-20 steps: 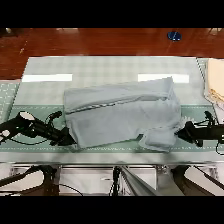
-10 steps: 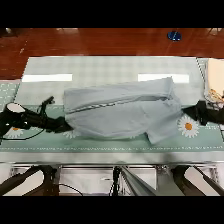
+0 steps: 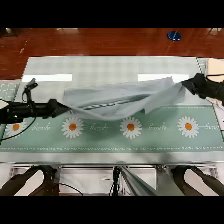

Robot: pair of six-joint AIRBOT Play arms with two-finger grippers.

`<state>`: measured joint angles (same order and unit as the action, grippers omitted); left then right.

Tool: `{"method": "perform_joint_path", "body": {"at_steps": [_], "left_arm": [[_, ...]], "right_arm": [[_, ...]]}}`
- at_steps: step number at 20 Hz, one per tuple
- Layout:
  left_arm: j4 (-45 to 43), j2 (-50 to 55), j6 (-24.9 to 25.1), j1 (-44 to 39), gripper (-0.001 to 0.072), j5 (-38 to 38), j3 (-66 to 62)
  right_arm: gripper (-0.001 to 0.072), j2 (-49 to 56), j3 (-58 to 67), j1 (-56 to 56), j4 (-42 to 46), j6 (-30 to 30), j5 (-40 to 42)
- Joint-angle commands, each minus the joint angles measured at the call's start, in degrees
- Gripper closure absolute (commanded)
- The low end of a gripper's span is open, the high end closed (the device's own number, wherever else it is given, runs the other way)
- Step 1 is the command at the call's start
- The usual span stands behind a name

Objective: Fold the shirts.

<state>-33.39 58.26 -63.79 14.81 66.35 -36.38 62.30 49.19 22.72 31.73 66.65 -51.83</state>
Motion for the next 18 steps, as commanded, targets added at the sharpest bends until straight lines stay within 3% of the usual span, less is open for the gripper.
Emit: {"method": "perform_joint_path", "body": {"at_steps": [1, 11, 18], "left_arm": [[1.29, 1.77, 0.15, 4.11, 0.0684, -2.71, -3.15], [1.33, 22.14, 0.28, 2.67, 0.0684, -2.45, -14.64], [1.31, 28.57, 0.28, 2.69, 0.0683, -2.89, -19.61]], "right_arm": [[0.0694, 6.05, 5.92, -1.44, 2.16, 1.7, 3.72], [0.0694, 16.35, 8.37, -2.64, 1.33, 1.66, 7.58], [0.0694, 20.04, 8.37, -10.21, 2.27, 2.16, 21.57]]}}
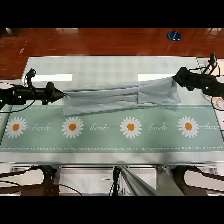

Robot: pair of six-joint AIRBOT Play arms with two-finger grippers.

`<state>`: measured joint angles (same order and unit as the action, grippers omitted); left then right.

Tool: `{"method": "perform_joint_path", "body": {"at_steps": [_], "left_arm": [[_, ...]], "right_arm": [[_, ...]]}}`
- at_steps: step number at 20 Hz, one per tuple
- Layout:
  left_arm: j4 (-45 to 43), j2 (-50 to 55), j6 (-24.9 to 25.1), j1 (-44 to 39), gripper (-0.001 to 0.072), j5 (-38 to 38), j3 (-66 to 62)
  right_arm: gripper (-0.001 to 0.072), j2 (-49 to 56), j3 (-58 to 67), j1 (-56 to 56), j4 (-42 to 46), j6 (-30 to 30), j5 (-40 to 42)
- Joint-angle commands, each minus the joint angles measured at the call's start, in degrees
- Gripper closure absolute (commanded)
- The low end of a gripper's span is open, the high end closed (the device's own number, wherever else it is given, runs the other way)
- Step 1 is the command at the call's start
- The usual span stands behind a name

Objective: Fold the shirts.

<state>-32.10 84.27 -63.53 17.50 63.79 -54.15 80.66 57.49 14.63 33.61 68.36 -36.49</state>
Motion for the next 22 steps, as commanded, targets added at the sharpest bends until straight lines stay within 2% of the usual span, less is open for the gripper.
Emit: {"method": "perform_joint_path", "body": {"at_steps": [1, 9, 10, 11, 12, 13, 14, 15, 17, 18, 20, 22], "left_arm": [[0.02, 3.23, 0.04, 0.0, 0.0683, -0.57, -2.12], [0.0, 7.15, 0.09, -0.02, 0.0681, -2.89, -2.69], [0.04, 7.13, 0.09, 0.0, 0.0655, -4.11, -2.71], [0.04, 7.13, 0.13, 0.02, 0.0566, -4.94, -2.8], [0.13, 7.1, 1.55, 0.37, 0.0446, -5.05, -3.34], [0.13, 7.04, 2.95, 1.03, 0.0331, -4.46, -4.31], [0.04, 6.86, 3.5, 2.34, 0.0227, -3.43, -5.86], [0.02, 6.62, 3.5, 4.02, 0.0215, -2.23, -7.56], [0.02, 5.66, 3.52, 8.22, 0.0215, 0.81, -11.06], [0.02, 4.94, 3.52, 10.27, 0.0215, 2.4, -12.39], [0.02, 3.43, 3.98, 12.96, 0.0216, 5.46, -13.35], [-0.04, 2.45, 4.57, 13.9, 0.0216, 8.66, -13.33]], "right_arm": [[0.0694, 2.32, 0.07, -2.1, 0.42, 1.05, 6.56], [0.0693, 6.93, 0.07, -2.12, 2.54, 1.18, 6.58], [0.0692, 7.1, 0.07, -2.12, 2.51, 1.18, 6.78], [0.0631, 7.08, 0.07, -2.12, 2.49, 0.96, 7.02], [0.0458, 6.95, 0.39, -2.1, 2.25, 0.96, 7.02], [0.0332, 6.47, 1.53, -1.55, 2.56, -0.22, 6.29], [0.0267, 5.57, 3.26, -0.63, 2.67, -2.05, 5.35], [0.0225, 4.5, 5.27, 0.52, 3.19, -2.27, 4.39], [0.0225, 2.8, 10.86, 3.67, 7.43, -1.49, -0.61], [0.0218, 2.69, 14.36, 5.53, 12.33, 1.53, -5.73], [0.0119, 3.58, 19.58, 8.41, 23.8, 6.14, -17.9], [0.0109, 5.86, 21.22, 10.6, 27.47, 5.4, -29.75]]}}
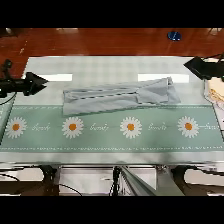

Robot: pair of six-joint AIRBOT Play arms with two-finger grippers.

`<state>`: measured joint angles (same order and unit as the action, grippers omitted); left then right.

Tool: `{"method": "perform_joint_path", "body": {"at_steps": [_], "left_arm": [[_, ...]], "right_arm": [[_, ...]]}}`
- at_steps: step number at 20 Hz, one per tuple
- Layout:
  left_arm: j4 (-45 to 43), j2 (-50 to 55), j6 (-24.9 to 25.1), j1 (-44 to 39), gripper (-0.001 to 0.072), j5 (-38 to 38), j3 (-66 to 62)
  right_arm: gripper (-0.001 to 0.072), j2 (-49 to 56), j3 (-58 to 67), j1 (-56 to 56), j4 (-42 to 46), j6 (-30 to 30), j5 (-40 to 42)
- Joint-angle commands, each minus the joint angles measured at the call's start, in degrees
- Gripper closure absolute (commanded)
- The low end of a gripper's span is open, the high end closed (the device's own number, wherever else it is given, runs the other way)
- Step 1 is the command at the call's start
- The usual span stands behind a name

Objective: Fold the shirts.

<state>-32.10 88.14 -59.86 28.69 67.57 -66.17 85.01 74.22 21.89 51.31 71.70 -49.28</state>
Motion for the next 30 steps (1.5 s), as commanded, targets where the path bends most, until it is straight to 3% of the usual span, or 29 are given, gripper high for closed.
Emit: {"method": "perform_joint_path", "body": {"at_steps": [1, 4, 7, 15, 18, 19, 20, 21, 23, 24, 27, 29, 30], "left_arm": [[-0.04, -1.57, 0.9, 2.69, 0.0216, 6.34, -1.31], [-0.04, -1.55, 0.9, 2.01, 0.0218, 9.25, -1.31], [-0.09, -1.46, 0.9, 1.44, 0.0231, 9.18, -1.31], [-0.96, -1.42, 0.85, 1.29, 0.0231, 9.22, -1.31], [-0.94, -1.42, 0.83, 1.29, 0.0231, 9.25, -1.31], [-0.94, -1.42, 0.83, 1.29, 0.0231, 9.29, -1.31], [-0.94, -1.42, 0.83, 1.29, 0.0231, 9.46, -1.31], [-0.94, -1.42, 0.83, 1.29, 0.0234, 9.7, -1.31], [-0.87, -1.44, 0.83, 1.29, 0.0248, 10.8, -1.31], [-0.85, -1.49, 0.63, 1.27, 0.0274, 11.54, -1.31], [0.24, -2.23, 0.63, -0.42, 0.0466, 13.51, -1.31], [3.76, -2.71, 0.61, -3.41, 0.0682, 14.49, -1.31], [5.66, -2.86, 0.44, -5.53, 0.0683, 14.56, -1.31]], "right_arm": [[0.0109, 3.06, 4.5, 4.39, 8.59, 0.76, -21.22], [0.0109, 8.66, 4.5, 6.29, -0.09, -1.38, -28.61], [0.0109, 13.18, 4.5, 5.42, -4.98, -1.49, -29.05], [0.011, 19.78, 4.5, -0.94, -4.79, -0.37, -22.36], [0.0144, 20.68, 4.5, -4.83, -4.66, -0.37, -19.1], [0.0258, 20.83, 4.5, -6.01, -4.48, -0.37, -18.16], [0.0432, 20.83, 4.52, -6.8, -4.57, -0.37, -17.29], [0.0656, 20.7, 4.52, -6.88, -5.62, -0.42, -17.16], [0.0693, 18.95, 4.52, -6.23, -7.65, -0.87, -18.67], [0.0693, 17.09, 4.52, -5.84, -7.67, -1.31, -19.58], [0.0693, 9.09, 4.52, -4.96, -6.95, -0.85, -22.69], [0.0693, 3.93, 4.52, -4.92, -4.83, 0.83, -24.02], [0.0693, 1.7, 4.52, -4.94, -3.63, 1.88, -24.96]]}}
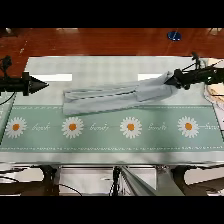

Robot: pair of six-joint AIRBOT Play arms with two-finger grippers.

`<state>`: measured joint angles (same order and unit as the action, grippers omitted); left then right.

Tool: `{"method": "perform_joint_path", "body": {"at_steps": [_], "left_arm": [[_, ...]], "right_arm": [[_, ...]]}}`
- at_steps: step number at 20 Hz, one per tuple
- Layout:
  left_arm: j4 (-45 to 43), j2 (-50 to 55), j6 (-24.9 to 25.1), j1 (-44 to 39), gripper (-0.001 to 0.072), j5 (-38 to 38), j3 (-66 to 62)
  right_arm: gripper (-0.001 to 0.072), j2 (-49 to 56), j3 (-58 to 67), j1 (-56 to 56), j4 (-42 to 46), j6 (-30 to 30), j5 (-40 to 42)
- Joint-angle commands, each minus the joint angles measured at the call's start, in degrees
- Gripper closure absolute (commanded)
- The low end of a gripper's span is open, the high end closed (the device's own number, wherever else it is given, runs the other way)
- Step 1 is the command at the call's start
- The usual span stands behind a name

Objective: Fold the shirts.

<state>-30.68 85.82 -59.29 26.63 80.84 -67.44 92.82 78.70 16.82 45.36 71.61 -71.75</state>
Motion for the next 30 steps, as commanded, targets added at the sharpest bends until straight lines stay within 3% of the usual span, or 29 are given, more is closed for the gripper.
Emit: {"method": "perform_joint_path", "body": {"at_steps": [1, 5, 10, 14, 20, 27, 30], "left_arm": [[6.05, -0.68, -0.55, -6.25, 0.0683, 1.27, -0.04], [7.82, -0.7, -2.49, -20.39, 0.0683, -2.25, -0.04], [7.8, -0.52, -7.74, -40.44, 0.0683, -17.55, -0.04], [7.85, 2.05, -12.7, -51.56, 0.0683, -27.85, -0.04], [14.47, 9.64, -13.97, -59.47, 0.0682, -31.82, -0.07], [28.48, 16.26, -10.29, -64.74, 0.0682, -35.41, -2.25], [30.14, 18.97, -10.25, -67.12, 0.0683, -37.11, -4.59]], "right_arm": [[0.0693, -7.78, 0.04, 0.15, 3.15, 2.54, -3.65], [0.0693, -13.03, 0.04, 0.09, 4.85, 4.37, -8.09], [0.0693, -17.9, 0.04, 0.09, 6.08, 5.33, -11.67], [0.0693, -21.07, 0.04, 0.09, 7.8, 5.57, -13.79], [0.0693, -26.29, 0.02, 0.09, 7.76, 6.62, -15.47], [0.0693, -28.76, 0.02, -3.63, 7.82, 7.82, -15.3], [0.0693, -28.76, 0.02, -7.63, 7.85, 9.38, -13.99]]}}
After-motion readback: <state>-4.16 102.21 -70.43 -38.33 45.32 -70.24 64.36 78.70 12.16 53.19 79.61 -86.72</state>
